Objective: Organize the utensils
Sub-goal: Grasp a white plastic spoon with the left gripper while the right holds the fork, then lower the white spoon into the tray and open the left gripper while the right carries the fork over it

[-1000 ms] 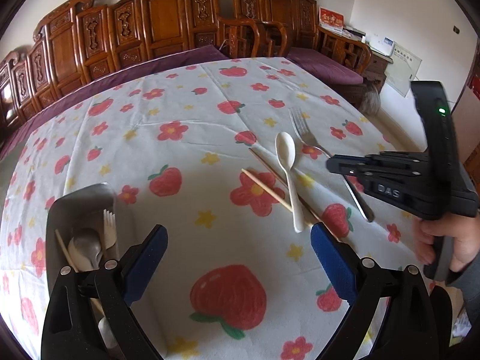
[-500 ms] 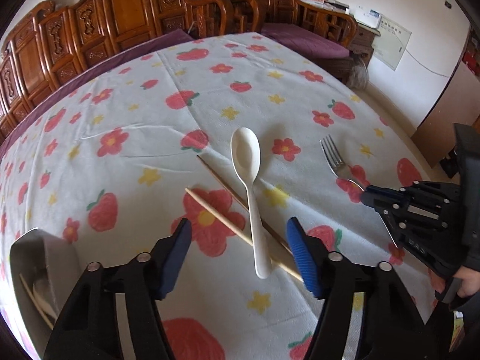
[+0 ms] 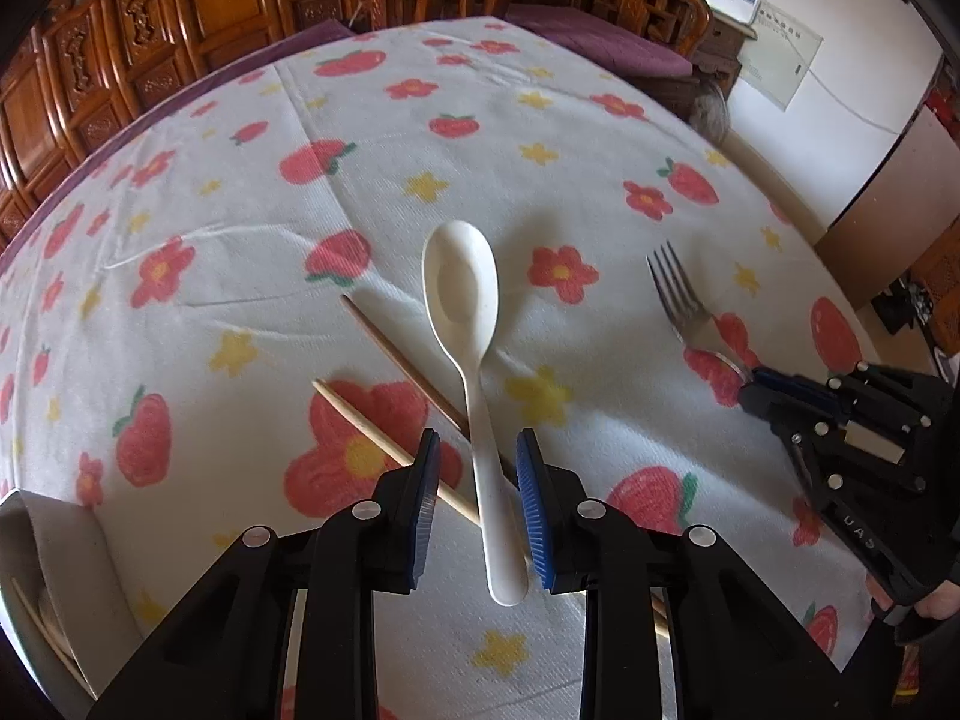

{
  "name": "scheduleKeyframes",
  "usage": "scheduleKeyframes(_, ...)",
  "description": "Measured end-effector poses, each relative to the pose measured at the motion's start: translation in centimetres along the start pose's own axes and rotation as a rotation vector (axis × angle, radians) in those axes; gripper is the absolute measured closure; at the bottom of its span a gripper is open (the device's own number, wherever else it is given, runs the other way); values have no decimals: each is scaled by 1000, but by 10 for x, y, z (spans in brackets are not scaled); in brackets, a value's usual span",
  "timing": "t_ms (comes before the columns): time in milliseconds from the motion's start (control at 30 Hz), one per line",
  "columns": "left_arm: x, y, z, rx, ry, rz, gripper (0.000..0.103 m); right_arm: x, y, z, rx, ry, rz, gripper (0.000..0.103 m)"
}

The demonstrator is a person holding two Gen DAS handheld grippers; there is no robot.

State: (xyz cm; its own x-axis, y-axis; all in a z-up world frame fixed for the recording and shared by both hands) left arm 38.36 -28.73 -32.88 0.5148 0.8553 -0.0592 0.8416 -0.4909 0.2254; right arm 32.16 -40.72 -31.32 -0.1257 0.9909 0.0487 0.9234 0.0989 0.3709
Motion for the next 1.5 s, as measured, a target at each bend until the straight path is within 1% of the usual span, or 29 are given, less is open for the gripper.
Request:
scheduleKeyframes(33,-1,0,1,5,9,7,78,0,0,0,3,-2,2,94)
scheduleKeyframes(100,-3,-2,3,22,1,14,80,0,-2,-1,7,-2,5,94)
scheduleKeyframes(133,-5,-3,4,31,-5,14,86,0,-2,-2,7,-2,5,94)
scheduleKeyframes(167,-5,-5,3,28,-5,13,87,0,-3,-2,8,-1,5,94)
scheduleKeyframes(233,-6,-7,2,23,-4,15,94,0,-4,-3,12,4,10,94)
scheduleKeyframes(433,-4,-14,-10,6,3,11,94,4,-6,-4,45,1,20,94)
scheduleKeyframes(567,-1,-17,-30,-33,1,-1,94,14,-10,-9,44,9,17,94)
scheduleKeyframes(733,3,-26,-68,-98,1,-5,94,31,-10,-27,22,17,0,94)
scheduleKeyframes(967,11,-50,-110,-157,-3,-12,94,61,-4,-61,-22,18,-27,94)
scheduleKeyframes(1233,33,-78,-149,-216,2,-40,94,102,0,-92,-57,31,-64,94)
scheduleKeyframes(1367,51,-95,-169,-248,7,-65,94,129,3,-101,-71,42,-93,94)
scheduleKeyframes(1500,69,-112,-179,-260,13,-90,94,155,6,-103,-74,60,-116,94)
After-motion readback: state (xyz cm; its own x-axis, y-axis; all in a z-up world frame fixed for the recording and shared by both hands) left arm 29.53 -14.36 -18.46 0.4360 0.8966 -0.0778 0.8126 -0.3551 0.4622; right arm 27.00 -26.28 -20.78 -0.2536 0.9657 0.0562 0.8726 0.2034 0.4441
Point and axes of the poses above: each gripper's, at about its wrist camera, not at the fingertips, and z roughly the way its jaws point, x to its left, y to its top, the point moved 9 cm from there along z, roughly the way its jaws point, and after that the axes turned 11 degrees about x, right-handed, at the moved point
